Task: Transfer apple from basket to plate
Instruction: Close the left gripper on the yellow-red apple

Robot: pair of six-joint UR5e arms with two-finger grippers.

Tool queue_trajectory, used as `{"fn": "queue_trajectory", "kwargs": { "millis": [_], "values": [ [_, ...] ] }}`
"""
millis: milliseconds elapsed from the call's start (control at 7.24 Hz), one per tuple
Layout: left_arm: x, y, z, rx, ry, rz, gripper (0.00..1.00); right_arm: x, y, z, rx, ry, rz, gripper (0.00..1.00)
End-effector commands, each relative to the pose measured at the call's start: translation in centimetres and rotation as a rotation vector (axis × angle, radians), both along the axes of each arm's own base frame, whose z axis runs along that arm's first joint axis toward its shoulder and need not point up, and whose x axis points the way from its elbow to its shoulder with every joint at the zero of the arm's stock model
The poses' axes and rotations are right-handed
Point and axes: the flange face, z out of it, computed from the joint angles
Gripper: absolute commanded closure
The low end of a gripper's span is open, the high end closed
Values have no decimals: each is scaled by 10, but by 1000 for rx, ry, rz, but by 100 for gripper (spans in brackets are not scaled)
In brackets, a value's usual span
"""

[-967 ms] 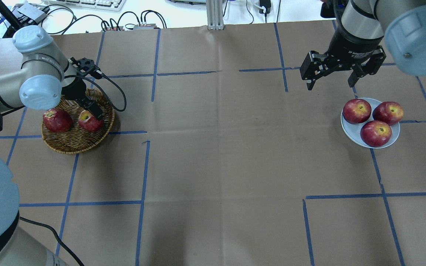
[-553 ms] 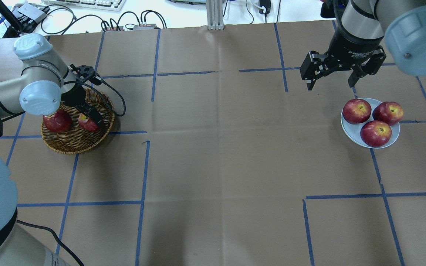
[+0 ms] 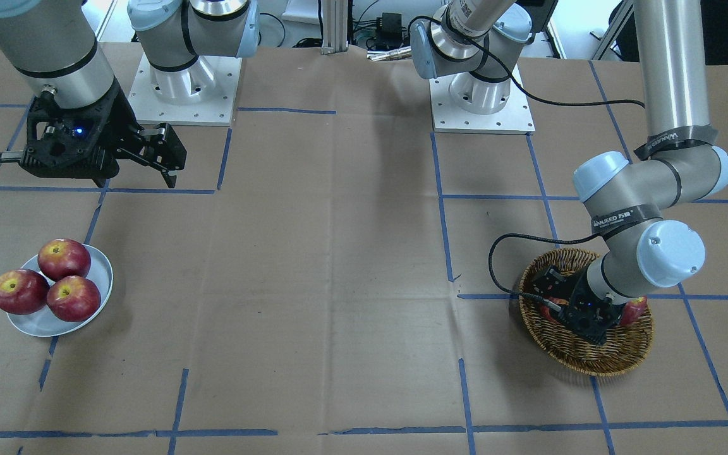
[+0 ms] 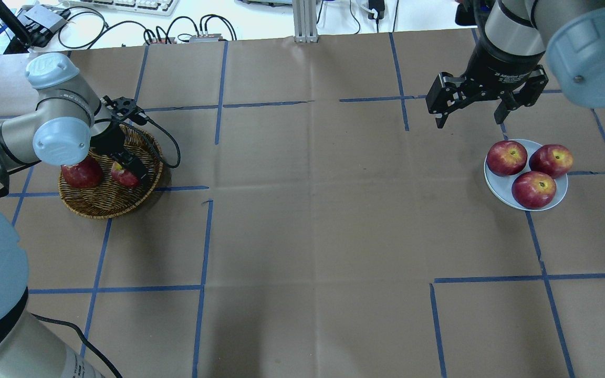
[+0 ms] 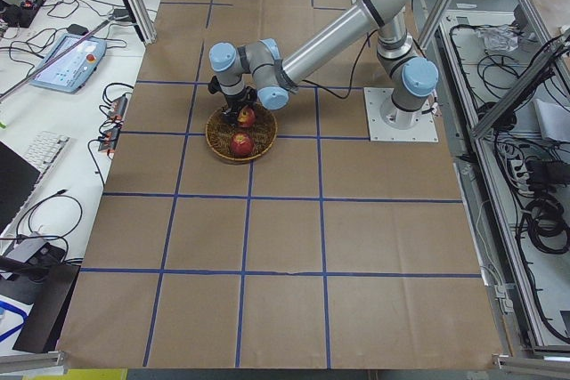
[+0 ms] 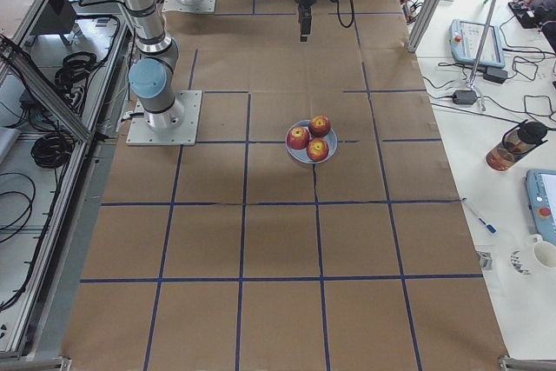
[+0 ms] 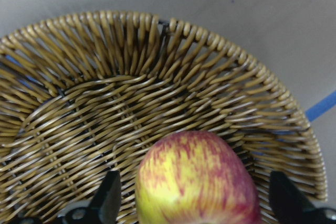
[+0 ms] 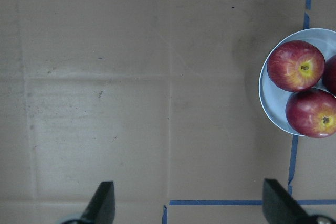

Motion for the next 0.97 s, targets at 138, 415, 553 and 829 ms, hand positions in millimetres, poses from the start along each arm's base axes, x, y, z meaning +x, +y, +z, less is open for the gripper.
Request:
{"fn": "queue_trajectory", "kwargs": {
  "millis": [138,415,553,829],
  "values": [
    [-1,0,3,-5,0,-9,48,0,0,0,0,0,0,0],
    [-4,-8,29,-50,-9,1,51,2,1,0,0,0,3,0],
    [-15,-8,42,-70,-19,52,53,1,0,0,0,0,2,0],
    [-95,-1,77,-110,-38,196,53,0,0,0,0,0,0,0]
  ]
}}
